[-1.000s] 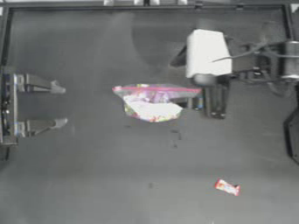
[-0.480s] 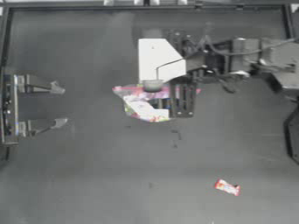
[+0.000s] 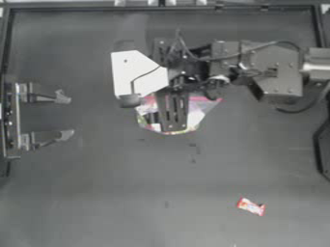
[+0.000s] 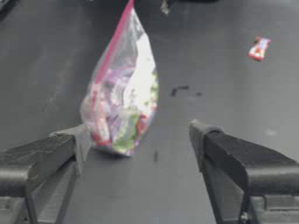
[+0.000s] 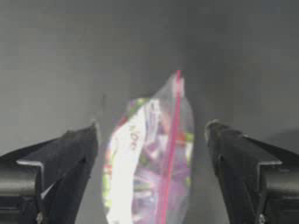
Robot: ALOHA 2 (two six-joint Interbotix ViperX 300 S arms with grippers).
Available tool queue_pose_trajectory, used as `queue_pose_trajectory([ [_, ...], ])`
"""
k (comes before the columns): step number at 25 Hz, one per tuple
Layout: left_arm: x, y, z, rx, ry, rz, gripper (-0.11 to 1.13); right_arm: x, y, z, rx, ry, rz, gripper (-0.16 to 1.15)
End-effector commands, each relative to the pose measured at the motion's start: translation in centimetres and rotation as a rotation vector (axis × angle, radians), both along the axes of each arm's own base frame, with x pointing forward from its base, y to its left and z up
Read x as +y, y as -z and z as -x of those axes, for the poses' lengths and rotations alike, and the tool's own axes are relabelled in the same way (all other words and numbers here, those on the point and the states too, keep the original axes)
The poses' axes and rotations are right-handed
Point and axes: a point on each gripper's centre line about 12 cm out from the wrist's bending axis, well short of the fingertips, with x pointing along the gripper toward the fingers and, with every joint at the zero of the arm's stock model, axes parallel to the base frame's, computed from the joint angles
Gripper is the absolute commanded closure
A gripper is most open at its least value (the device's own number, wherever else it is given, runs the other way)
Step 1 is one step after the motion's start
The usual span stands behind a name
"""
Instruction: Put candy in bag
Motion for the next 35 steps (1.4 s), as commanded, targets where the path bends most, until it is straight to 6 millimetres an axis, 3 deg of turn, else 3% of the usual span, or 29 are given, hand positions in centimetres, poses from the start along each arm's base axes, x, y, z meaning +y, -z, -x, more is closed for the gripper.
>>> queue_pose_trajectory([
  [1, 0.0, -0.5, 0.0, -0.018, -0.002, -0.002, 0.04, -0.8, -1.4, -0.6, -0.037, 0.004, -0.001, -0.02],
  [18, 0.0, -0.6, 0.3, -0.032, -0.004, -0.004, 0.04, -1.9, 1.0, -3.5, 0.003, -0.026, -0.009, -0.01],
  [35, 0.0, -0.5, 0.4, -0.030, -0.005, -0.005, 0.04, -2.5, 3.0, -4.2, 0.045, -0.024, -0.002, -0.01],
])
